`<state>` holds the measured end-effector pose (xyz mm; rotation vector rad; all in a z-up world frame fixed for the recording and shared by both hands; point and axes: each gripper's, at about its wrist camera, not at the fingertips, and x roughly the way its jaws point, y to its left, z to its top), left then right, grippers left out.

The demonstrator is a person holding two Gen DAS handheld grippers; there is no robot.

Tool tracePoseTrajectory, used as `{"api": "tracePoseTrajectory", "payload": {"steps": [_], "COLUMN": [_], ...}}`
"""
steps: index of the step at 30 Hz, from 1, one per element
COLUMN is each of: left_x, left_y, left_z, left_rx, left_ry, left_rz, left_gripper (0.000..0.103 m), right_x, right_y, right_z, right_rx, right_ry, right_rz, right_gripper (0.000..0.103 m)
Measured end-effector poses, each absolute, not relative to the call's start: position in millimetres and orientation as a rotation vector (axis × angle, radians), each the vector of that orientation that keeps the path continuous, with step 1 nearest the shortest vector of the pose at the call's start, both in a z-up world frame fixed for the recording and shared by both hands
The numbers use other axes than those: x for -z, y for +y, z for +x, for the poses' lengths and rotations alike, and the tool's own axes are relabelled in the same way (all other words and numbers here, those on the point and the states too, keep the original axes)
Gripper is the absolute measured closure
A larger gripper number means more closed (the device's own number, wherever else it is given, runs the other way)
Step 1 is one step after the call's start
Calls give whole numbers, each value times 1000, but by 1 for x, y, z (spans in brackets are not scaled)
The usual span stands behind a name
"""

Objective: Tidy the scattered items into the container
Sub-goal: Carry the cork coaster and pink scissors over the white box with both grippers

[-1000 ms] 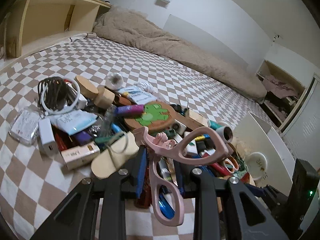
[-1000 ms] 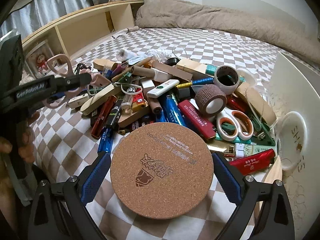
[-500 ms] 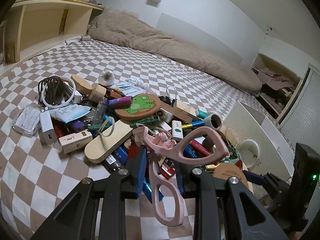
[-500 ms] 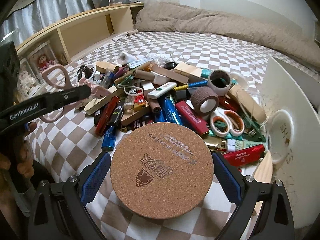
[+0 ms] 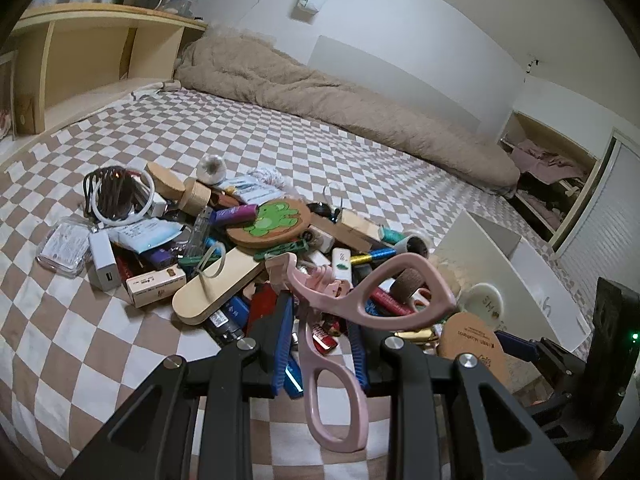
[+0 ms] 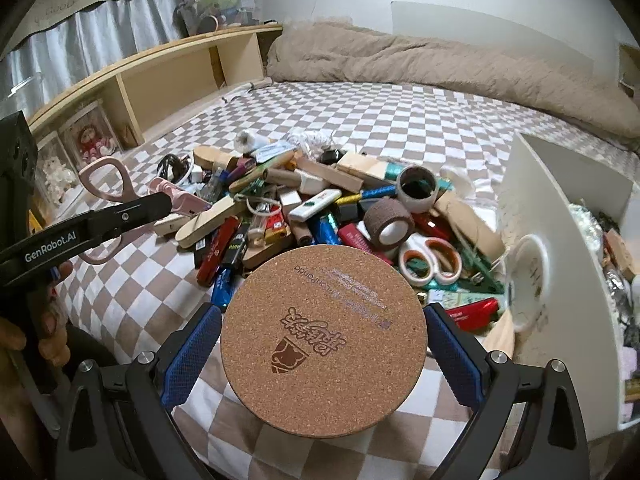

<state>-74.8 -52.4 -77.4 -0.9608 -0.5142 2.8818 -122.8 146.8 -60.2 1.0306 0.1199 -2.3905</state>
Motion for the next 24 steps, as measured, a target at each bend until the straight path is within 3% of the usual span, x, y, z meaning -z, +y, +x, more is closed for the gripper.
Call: {"api": "tracePoseTrajectory", "payload": {"steps": [24], "left_x": [17], "left_y": [20], "left_z": [-83], "left_rx": [-2806], "left_ry": [-370], "left_rz": [-763], "left_gripper": [77], "right_x": [-14], "right_y": [228], "right_z": [-108], "right_rx": [2580], "right_ry": [47], "right_rz": [820], "right_gripper": [3]}}
